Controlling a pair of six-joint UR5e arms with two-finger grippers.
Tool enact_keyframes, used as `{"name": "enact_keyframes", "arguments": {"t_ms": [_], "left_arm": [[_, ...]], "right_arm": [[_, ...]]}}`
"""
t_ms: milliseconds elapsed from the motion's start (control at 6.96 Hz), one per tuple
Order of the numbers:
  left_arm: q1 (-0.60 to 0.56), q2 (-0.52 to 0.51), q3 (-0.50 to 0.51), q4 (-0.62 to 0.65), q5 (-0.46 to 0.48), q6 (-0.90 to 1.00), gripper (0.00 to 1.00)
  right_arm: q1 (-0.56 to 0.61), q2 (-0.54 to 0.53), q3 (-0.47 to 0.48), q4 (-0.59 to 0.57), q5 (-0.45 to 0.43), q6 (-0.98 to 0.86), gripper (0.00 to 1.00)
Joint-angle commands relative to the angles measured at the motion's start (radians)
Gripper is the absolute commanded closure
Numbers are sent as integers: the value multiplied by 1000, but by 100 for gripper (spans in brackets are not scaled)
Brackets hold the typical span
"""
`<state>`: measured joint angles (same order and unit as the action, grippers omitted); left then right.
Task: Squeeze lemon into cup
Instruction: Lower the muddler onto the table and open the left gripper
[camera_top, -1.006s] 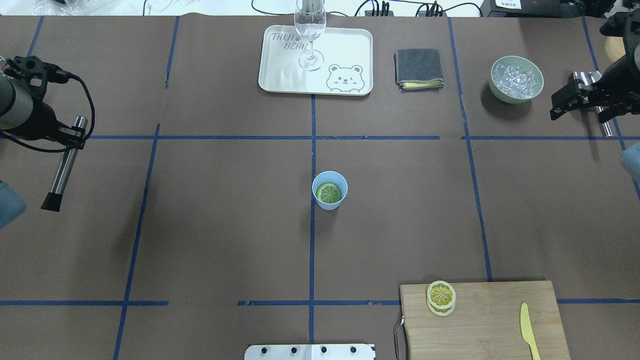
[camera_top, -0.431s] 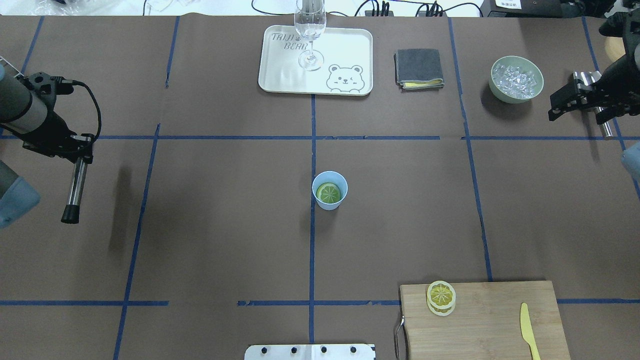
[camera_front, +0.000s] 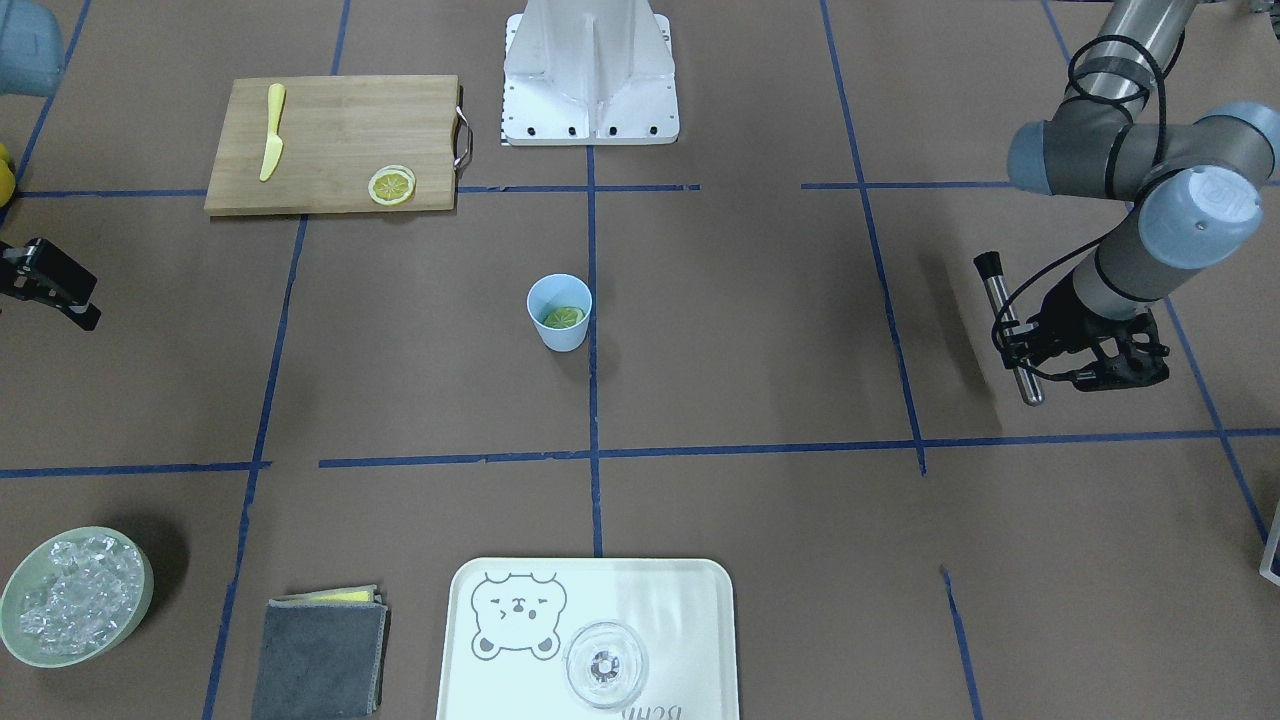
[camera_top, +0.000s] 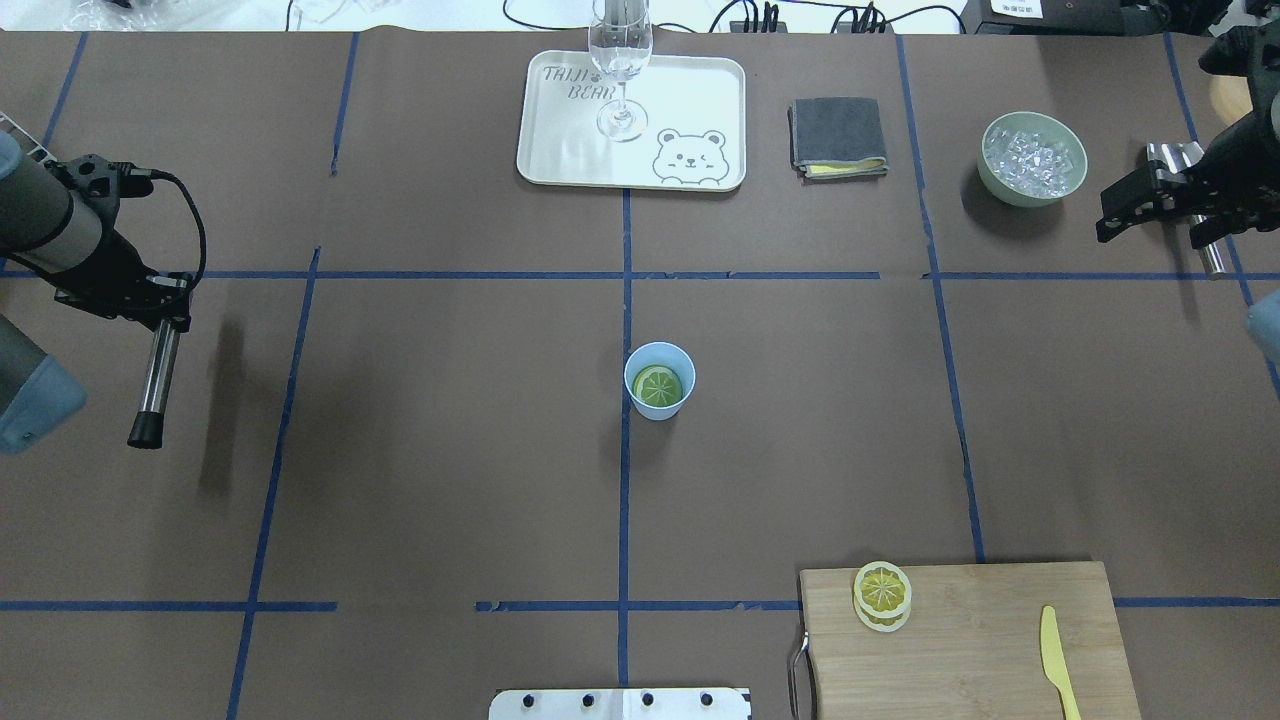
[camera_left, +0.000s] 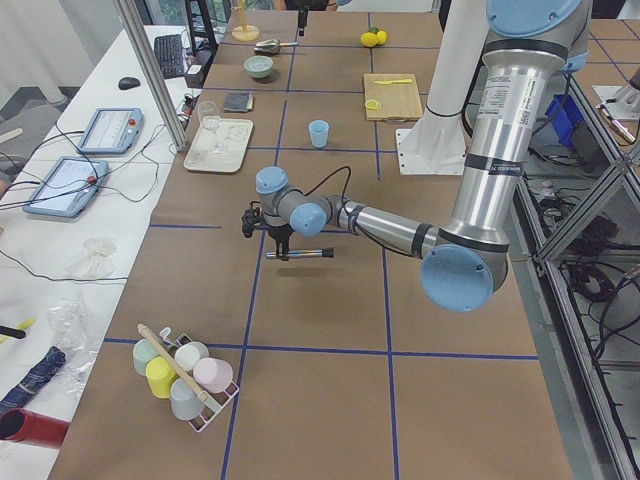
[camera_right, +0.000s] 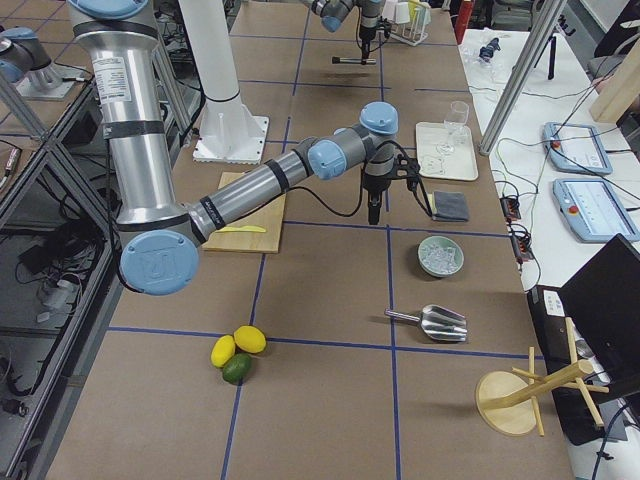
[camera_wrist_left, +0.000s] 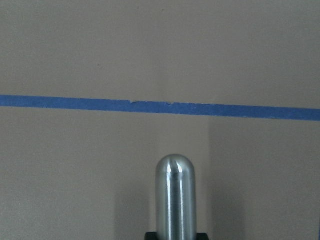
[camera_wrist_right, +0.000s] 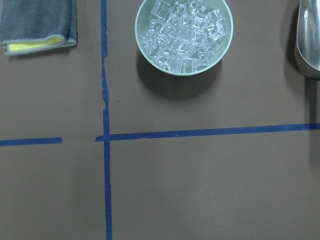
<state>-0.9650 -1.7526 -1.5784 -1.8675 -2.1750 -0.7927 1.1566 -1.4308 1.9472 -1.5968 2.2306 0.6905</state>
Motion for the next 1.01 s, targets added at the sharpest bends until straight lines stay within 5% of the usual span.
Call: {"name": "enact_keyframes", "arguments": {"t_ms": [0, 431, 575, 719, 862], "left_arm": [[2, 2, 38, -71, -2, -6, 100], [32, -1, 38, -73, -2, -9, 88], [43, -1, 38, -71, 3, -8, 74], [57, -1, 38, -71, 6, -2, 58], [57, -1, 37, -71, 6, 1, 19]], "right_arm": [[2, -29, -10, 32, 44, 0, 0], [2, -39, -11, 55, 44, 0, 0], [2, -39, -11, 55, 44, 0, 0], [2, -39, -11, 55, 44, 0, 0], [2, -37, -10, 55, 44, 1, 0]]}}
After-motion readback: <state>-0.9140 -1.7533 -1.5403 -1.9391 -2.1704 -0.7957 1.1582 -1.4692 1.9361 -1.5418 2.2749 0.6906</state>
